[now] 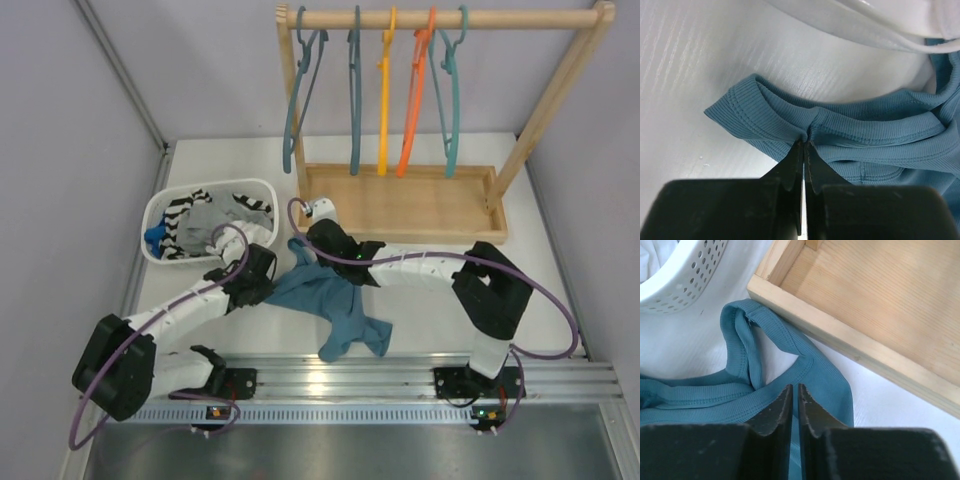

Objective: Place the tank top on the hanger

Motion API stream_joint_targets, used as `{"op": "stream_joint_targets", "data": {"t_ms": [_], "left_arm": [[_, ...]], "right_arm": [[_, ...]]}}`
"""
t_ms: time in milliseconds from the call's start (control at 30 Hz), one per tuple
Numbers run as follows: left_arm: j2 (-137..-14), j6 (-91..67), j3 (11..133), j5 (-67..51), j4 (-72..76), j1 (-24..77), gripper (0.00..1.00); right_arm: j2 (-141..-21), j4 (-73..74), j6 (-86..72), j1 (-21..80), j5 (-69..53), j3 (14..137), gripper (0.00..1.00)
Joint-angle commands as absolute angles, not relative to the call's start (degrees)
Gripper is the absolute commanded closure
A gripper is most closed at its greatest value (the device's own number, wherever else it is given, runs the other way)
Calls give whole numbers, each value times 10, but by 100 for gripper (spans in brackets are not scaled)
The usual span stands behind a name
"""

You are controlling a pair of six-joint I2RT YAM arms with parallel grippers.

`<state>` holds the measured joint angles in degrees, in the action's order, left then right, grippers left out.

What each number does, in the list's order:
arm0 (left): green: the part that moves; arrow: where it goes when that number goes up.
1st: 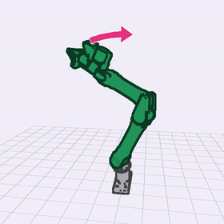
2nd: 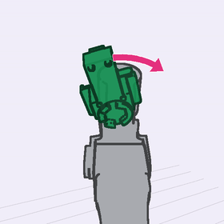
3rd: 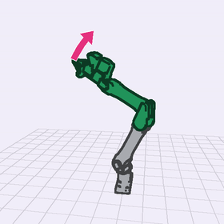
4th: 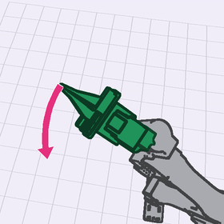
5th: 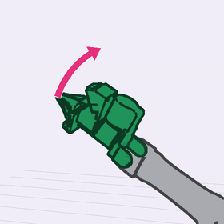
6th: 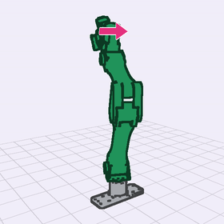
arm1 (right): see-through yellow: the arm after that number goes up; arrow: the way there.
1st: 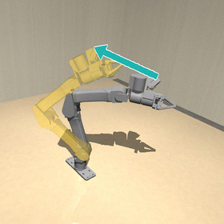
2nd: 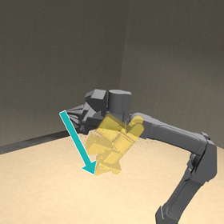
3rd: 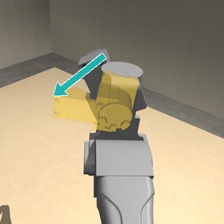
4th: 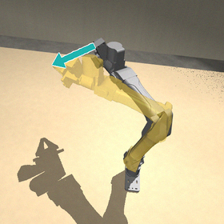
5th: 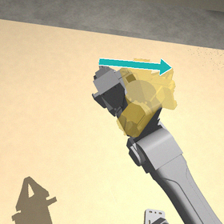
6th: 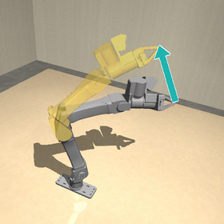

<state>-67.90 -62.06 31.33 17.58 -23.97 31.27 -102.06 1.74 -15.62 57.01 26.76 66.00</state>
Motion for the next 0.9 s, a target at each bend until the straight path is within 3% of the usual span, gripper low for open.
{"op": "stream_joint_targets", "data": {"t_ms": [0, 200, 667, 867], "left_arm": [[-661, -617, 320, 180, -240, 310, 100], [-584, -627, 310, 180, -314, 310, 100], [-483, -657, 294, 175, -428, 310, 100], [-469, -660, 302, 186, -460, 310, 100]], "right_arm": [[-1036, -2, -150, 580, 251, 696, 89], [-1097, 25, -128, 579, 236, 762, 65], [-1165, 38, -141, 579, 251, 800, 59], [-1137, 20, -142, 579, 268, 770, 50]]}}
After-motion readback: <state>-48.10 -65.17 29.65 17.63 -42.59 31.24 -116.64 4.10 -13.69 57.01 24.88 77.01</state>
